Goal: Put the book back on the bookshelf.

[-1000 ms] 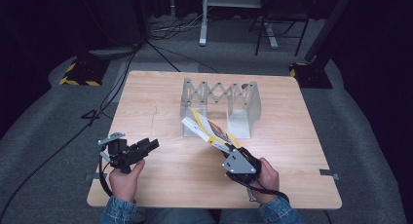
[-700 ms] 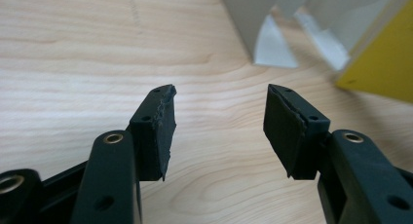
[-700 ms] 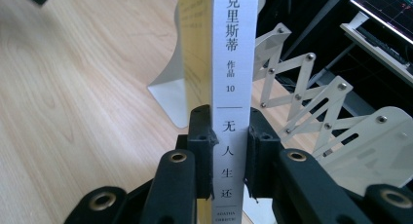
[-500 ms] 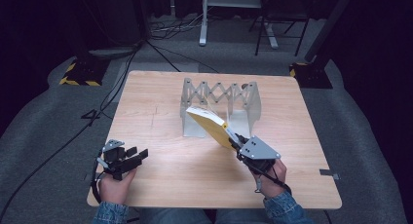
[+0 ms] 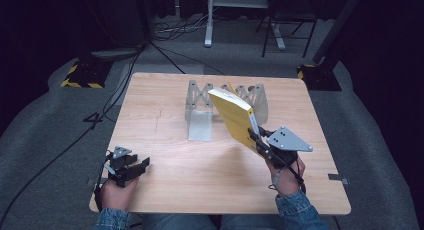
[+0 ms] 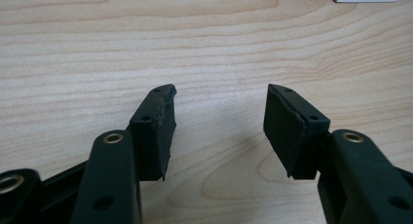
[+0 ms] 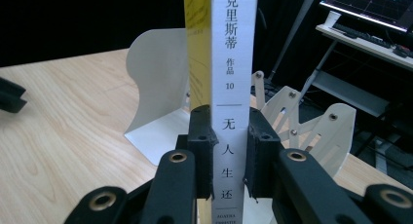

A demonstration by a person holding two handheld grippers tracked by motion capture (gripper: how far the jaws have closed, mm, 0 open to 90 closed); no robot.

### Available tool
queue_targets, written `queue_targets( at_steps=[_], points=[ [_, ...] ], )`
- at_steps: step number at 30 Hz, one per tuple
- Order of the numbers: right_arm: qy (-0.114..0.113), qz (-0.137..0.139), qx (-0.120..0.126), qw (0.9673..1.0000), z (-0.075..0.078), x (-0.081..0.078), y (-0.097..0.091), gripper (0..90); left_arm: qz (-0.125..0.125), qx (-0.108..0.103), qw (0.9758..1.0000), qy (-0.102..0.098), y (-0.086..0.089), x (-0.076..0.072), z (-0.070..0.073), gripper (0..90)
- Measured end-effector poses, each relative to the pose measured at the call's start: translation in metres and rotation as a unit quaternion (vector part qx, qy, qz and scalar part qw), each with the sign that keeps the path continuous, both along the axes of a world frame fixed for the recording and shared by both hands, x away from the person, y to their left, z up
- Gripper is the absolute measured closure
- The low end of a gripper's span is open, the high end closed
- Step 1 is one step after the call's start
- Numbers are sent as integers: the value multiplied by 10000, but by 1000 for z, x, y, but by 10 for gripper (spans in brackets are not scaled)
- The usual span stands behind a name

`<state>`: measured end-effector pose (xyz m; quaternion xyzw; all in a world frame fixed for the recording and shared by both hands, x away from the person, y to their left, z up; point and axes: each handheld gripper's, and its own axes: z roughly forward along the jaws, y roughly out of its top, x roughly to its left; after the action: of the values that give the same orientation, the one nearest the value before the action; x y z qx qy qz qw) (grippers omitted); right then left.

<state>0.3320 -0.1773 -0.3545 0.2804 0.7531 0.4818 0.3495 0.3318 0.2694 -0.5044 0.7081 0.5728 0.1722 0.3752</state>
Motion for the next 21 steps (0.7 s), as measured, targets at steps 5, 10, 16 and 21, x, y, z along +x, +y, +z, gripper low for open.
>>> queue_targets(
  at_steps=[5, 10, 16, 21],
  points=[
    [72, -158, 337, 9993, 4, 7, -10, 768, 12, -57, 10000, 12, 0, 1, 0, 451],
    [96, -314, 475, 9983, 6, 11, -21, 768, 41, -145, 9999, 21, 1, 2, 0, 451],
    [103, -487, 626, 9968, 9, 19, -30, 768, 58, -101, 9999, 21, -1, 2, 0, 450],
    [129, -615, 789, 9949, 9, 24, -38, 768, 62, -107, 9999, 23, -1, 2, 0, 450]
  ],
)
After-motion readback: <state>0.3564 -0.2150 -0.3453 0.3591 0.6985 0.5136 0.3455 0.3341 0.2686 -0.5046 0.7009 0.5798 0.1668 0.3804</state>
